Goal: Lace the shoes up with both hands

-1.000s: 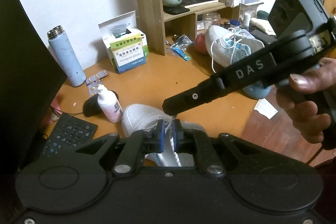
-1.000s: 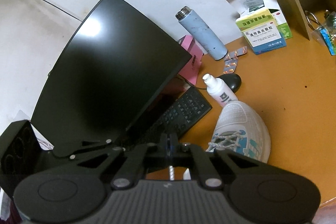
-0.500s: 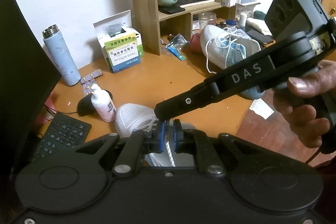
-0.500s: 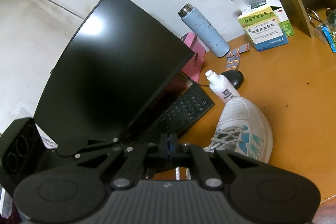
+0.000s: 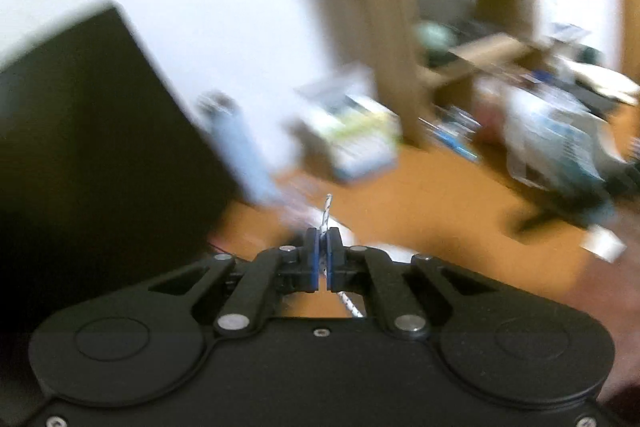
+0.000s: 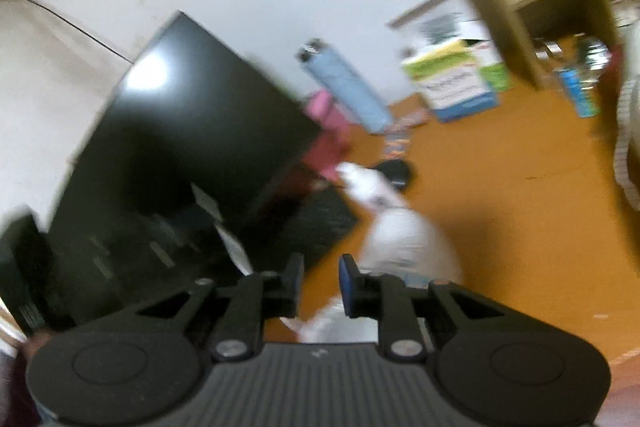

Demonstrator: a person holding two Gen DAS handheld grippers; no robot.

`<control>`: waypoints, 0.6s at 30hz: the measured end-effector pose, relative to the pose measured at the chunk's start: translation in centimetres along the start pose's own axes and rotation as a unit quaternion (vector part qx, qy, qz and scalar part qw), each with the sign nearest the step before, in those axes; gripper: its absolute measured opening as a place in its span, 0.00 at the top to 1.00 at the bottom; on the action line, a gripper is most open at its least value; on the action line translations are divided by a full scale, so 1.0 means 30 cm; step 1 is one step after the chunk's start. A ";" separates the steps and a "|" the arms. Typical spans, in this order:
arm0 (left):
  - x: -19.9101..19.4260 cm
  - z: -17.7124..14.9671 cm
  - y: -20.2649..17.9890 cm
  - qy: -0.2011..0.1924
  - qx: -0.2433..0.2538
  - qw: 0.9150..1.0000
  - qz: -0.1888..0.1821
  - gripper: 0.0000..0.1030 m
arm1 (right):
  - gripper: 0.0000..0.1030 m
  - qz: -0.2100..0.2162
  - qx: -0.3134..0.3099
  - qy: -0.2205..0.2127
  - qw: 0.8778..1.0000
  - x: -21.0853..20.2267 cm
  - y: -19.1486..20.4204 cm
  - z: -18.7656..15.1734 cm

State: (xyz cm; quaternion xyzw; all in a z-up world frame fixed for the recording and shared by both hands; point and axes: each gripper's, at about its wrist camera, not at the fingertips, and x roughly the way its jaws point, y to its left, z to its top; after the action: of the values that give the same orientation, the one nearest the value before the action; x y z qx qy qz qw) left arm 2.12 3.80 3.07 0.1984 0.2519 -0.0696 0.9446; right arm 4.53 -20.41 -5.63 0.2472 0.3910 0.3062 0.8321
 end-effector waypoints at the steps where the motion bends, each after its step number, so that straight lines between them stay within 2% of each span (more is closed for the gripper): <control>1: 0.007 0.008 -0.002 -0.009 0.001 1.000 0.001 1.00 | 0.80 -0.006 0.001 0.003 1.000 -0.002 -0.011 -0.010; 2: 0.014 0.015 -0.005 -0.017 0.003 1.000 0.001 1.00 | 0.80 -0.012 0.001 0.006 1.000 -0.004 -0.022 -0.019; 4: 0.062 -0.009 -0.078 -0.006 0.014 0.999 -0.039 1.00 | 0.80 -0.020 0.000 0.015 1.000 0.001 -0.035 -0.040; 8: 0.130 -0.112 -0.248 0.046 0.056 0.993 -0.092 0.99 | 0.80 -0.022 -0.009 0.034 0.999 0.027 -0.042 -0.078; 12: 0.140 -0.192 -0.343 0.096 0.071 0.985 -0.128 1.00 | 0.80 -0.019 -0.011 0.045 0.999 0.051 -0.057 -0.102; 18: 0.185 -0.224 -0.372 0.146 0.070 0.978 -0.134 1.00 | 0.80 -0.004 0.005 0.042 0.999 0.074 -0.105 -0.107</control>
State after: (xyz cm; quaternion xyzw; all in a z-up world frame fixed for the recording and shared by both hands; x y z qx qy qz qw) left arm 1.31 -3.79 -8.85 0.2364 0.4057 -0.1833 0.8636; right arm 4.07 -20.46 -10.63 0.2370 0.4282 0.3106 0.8149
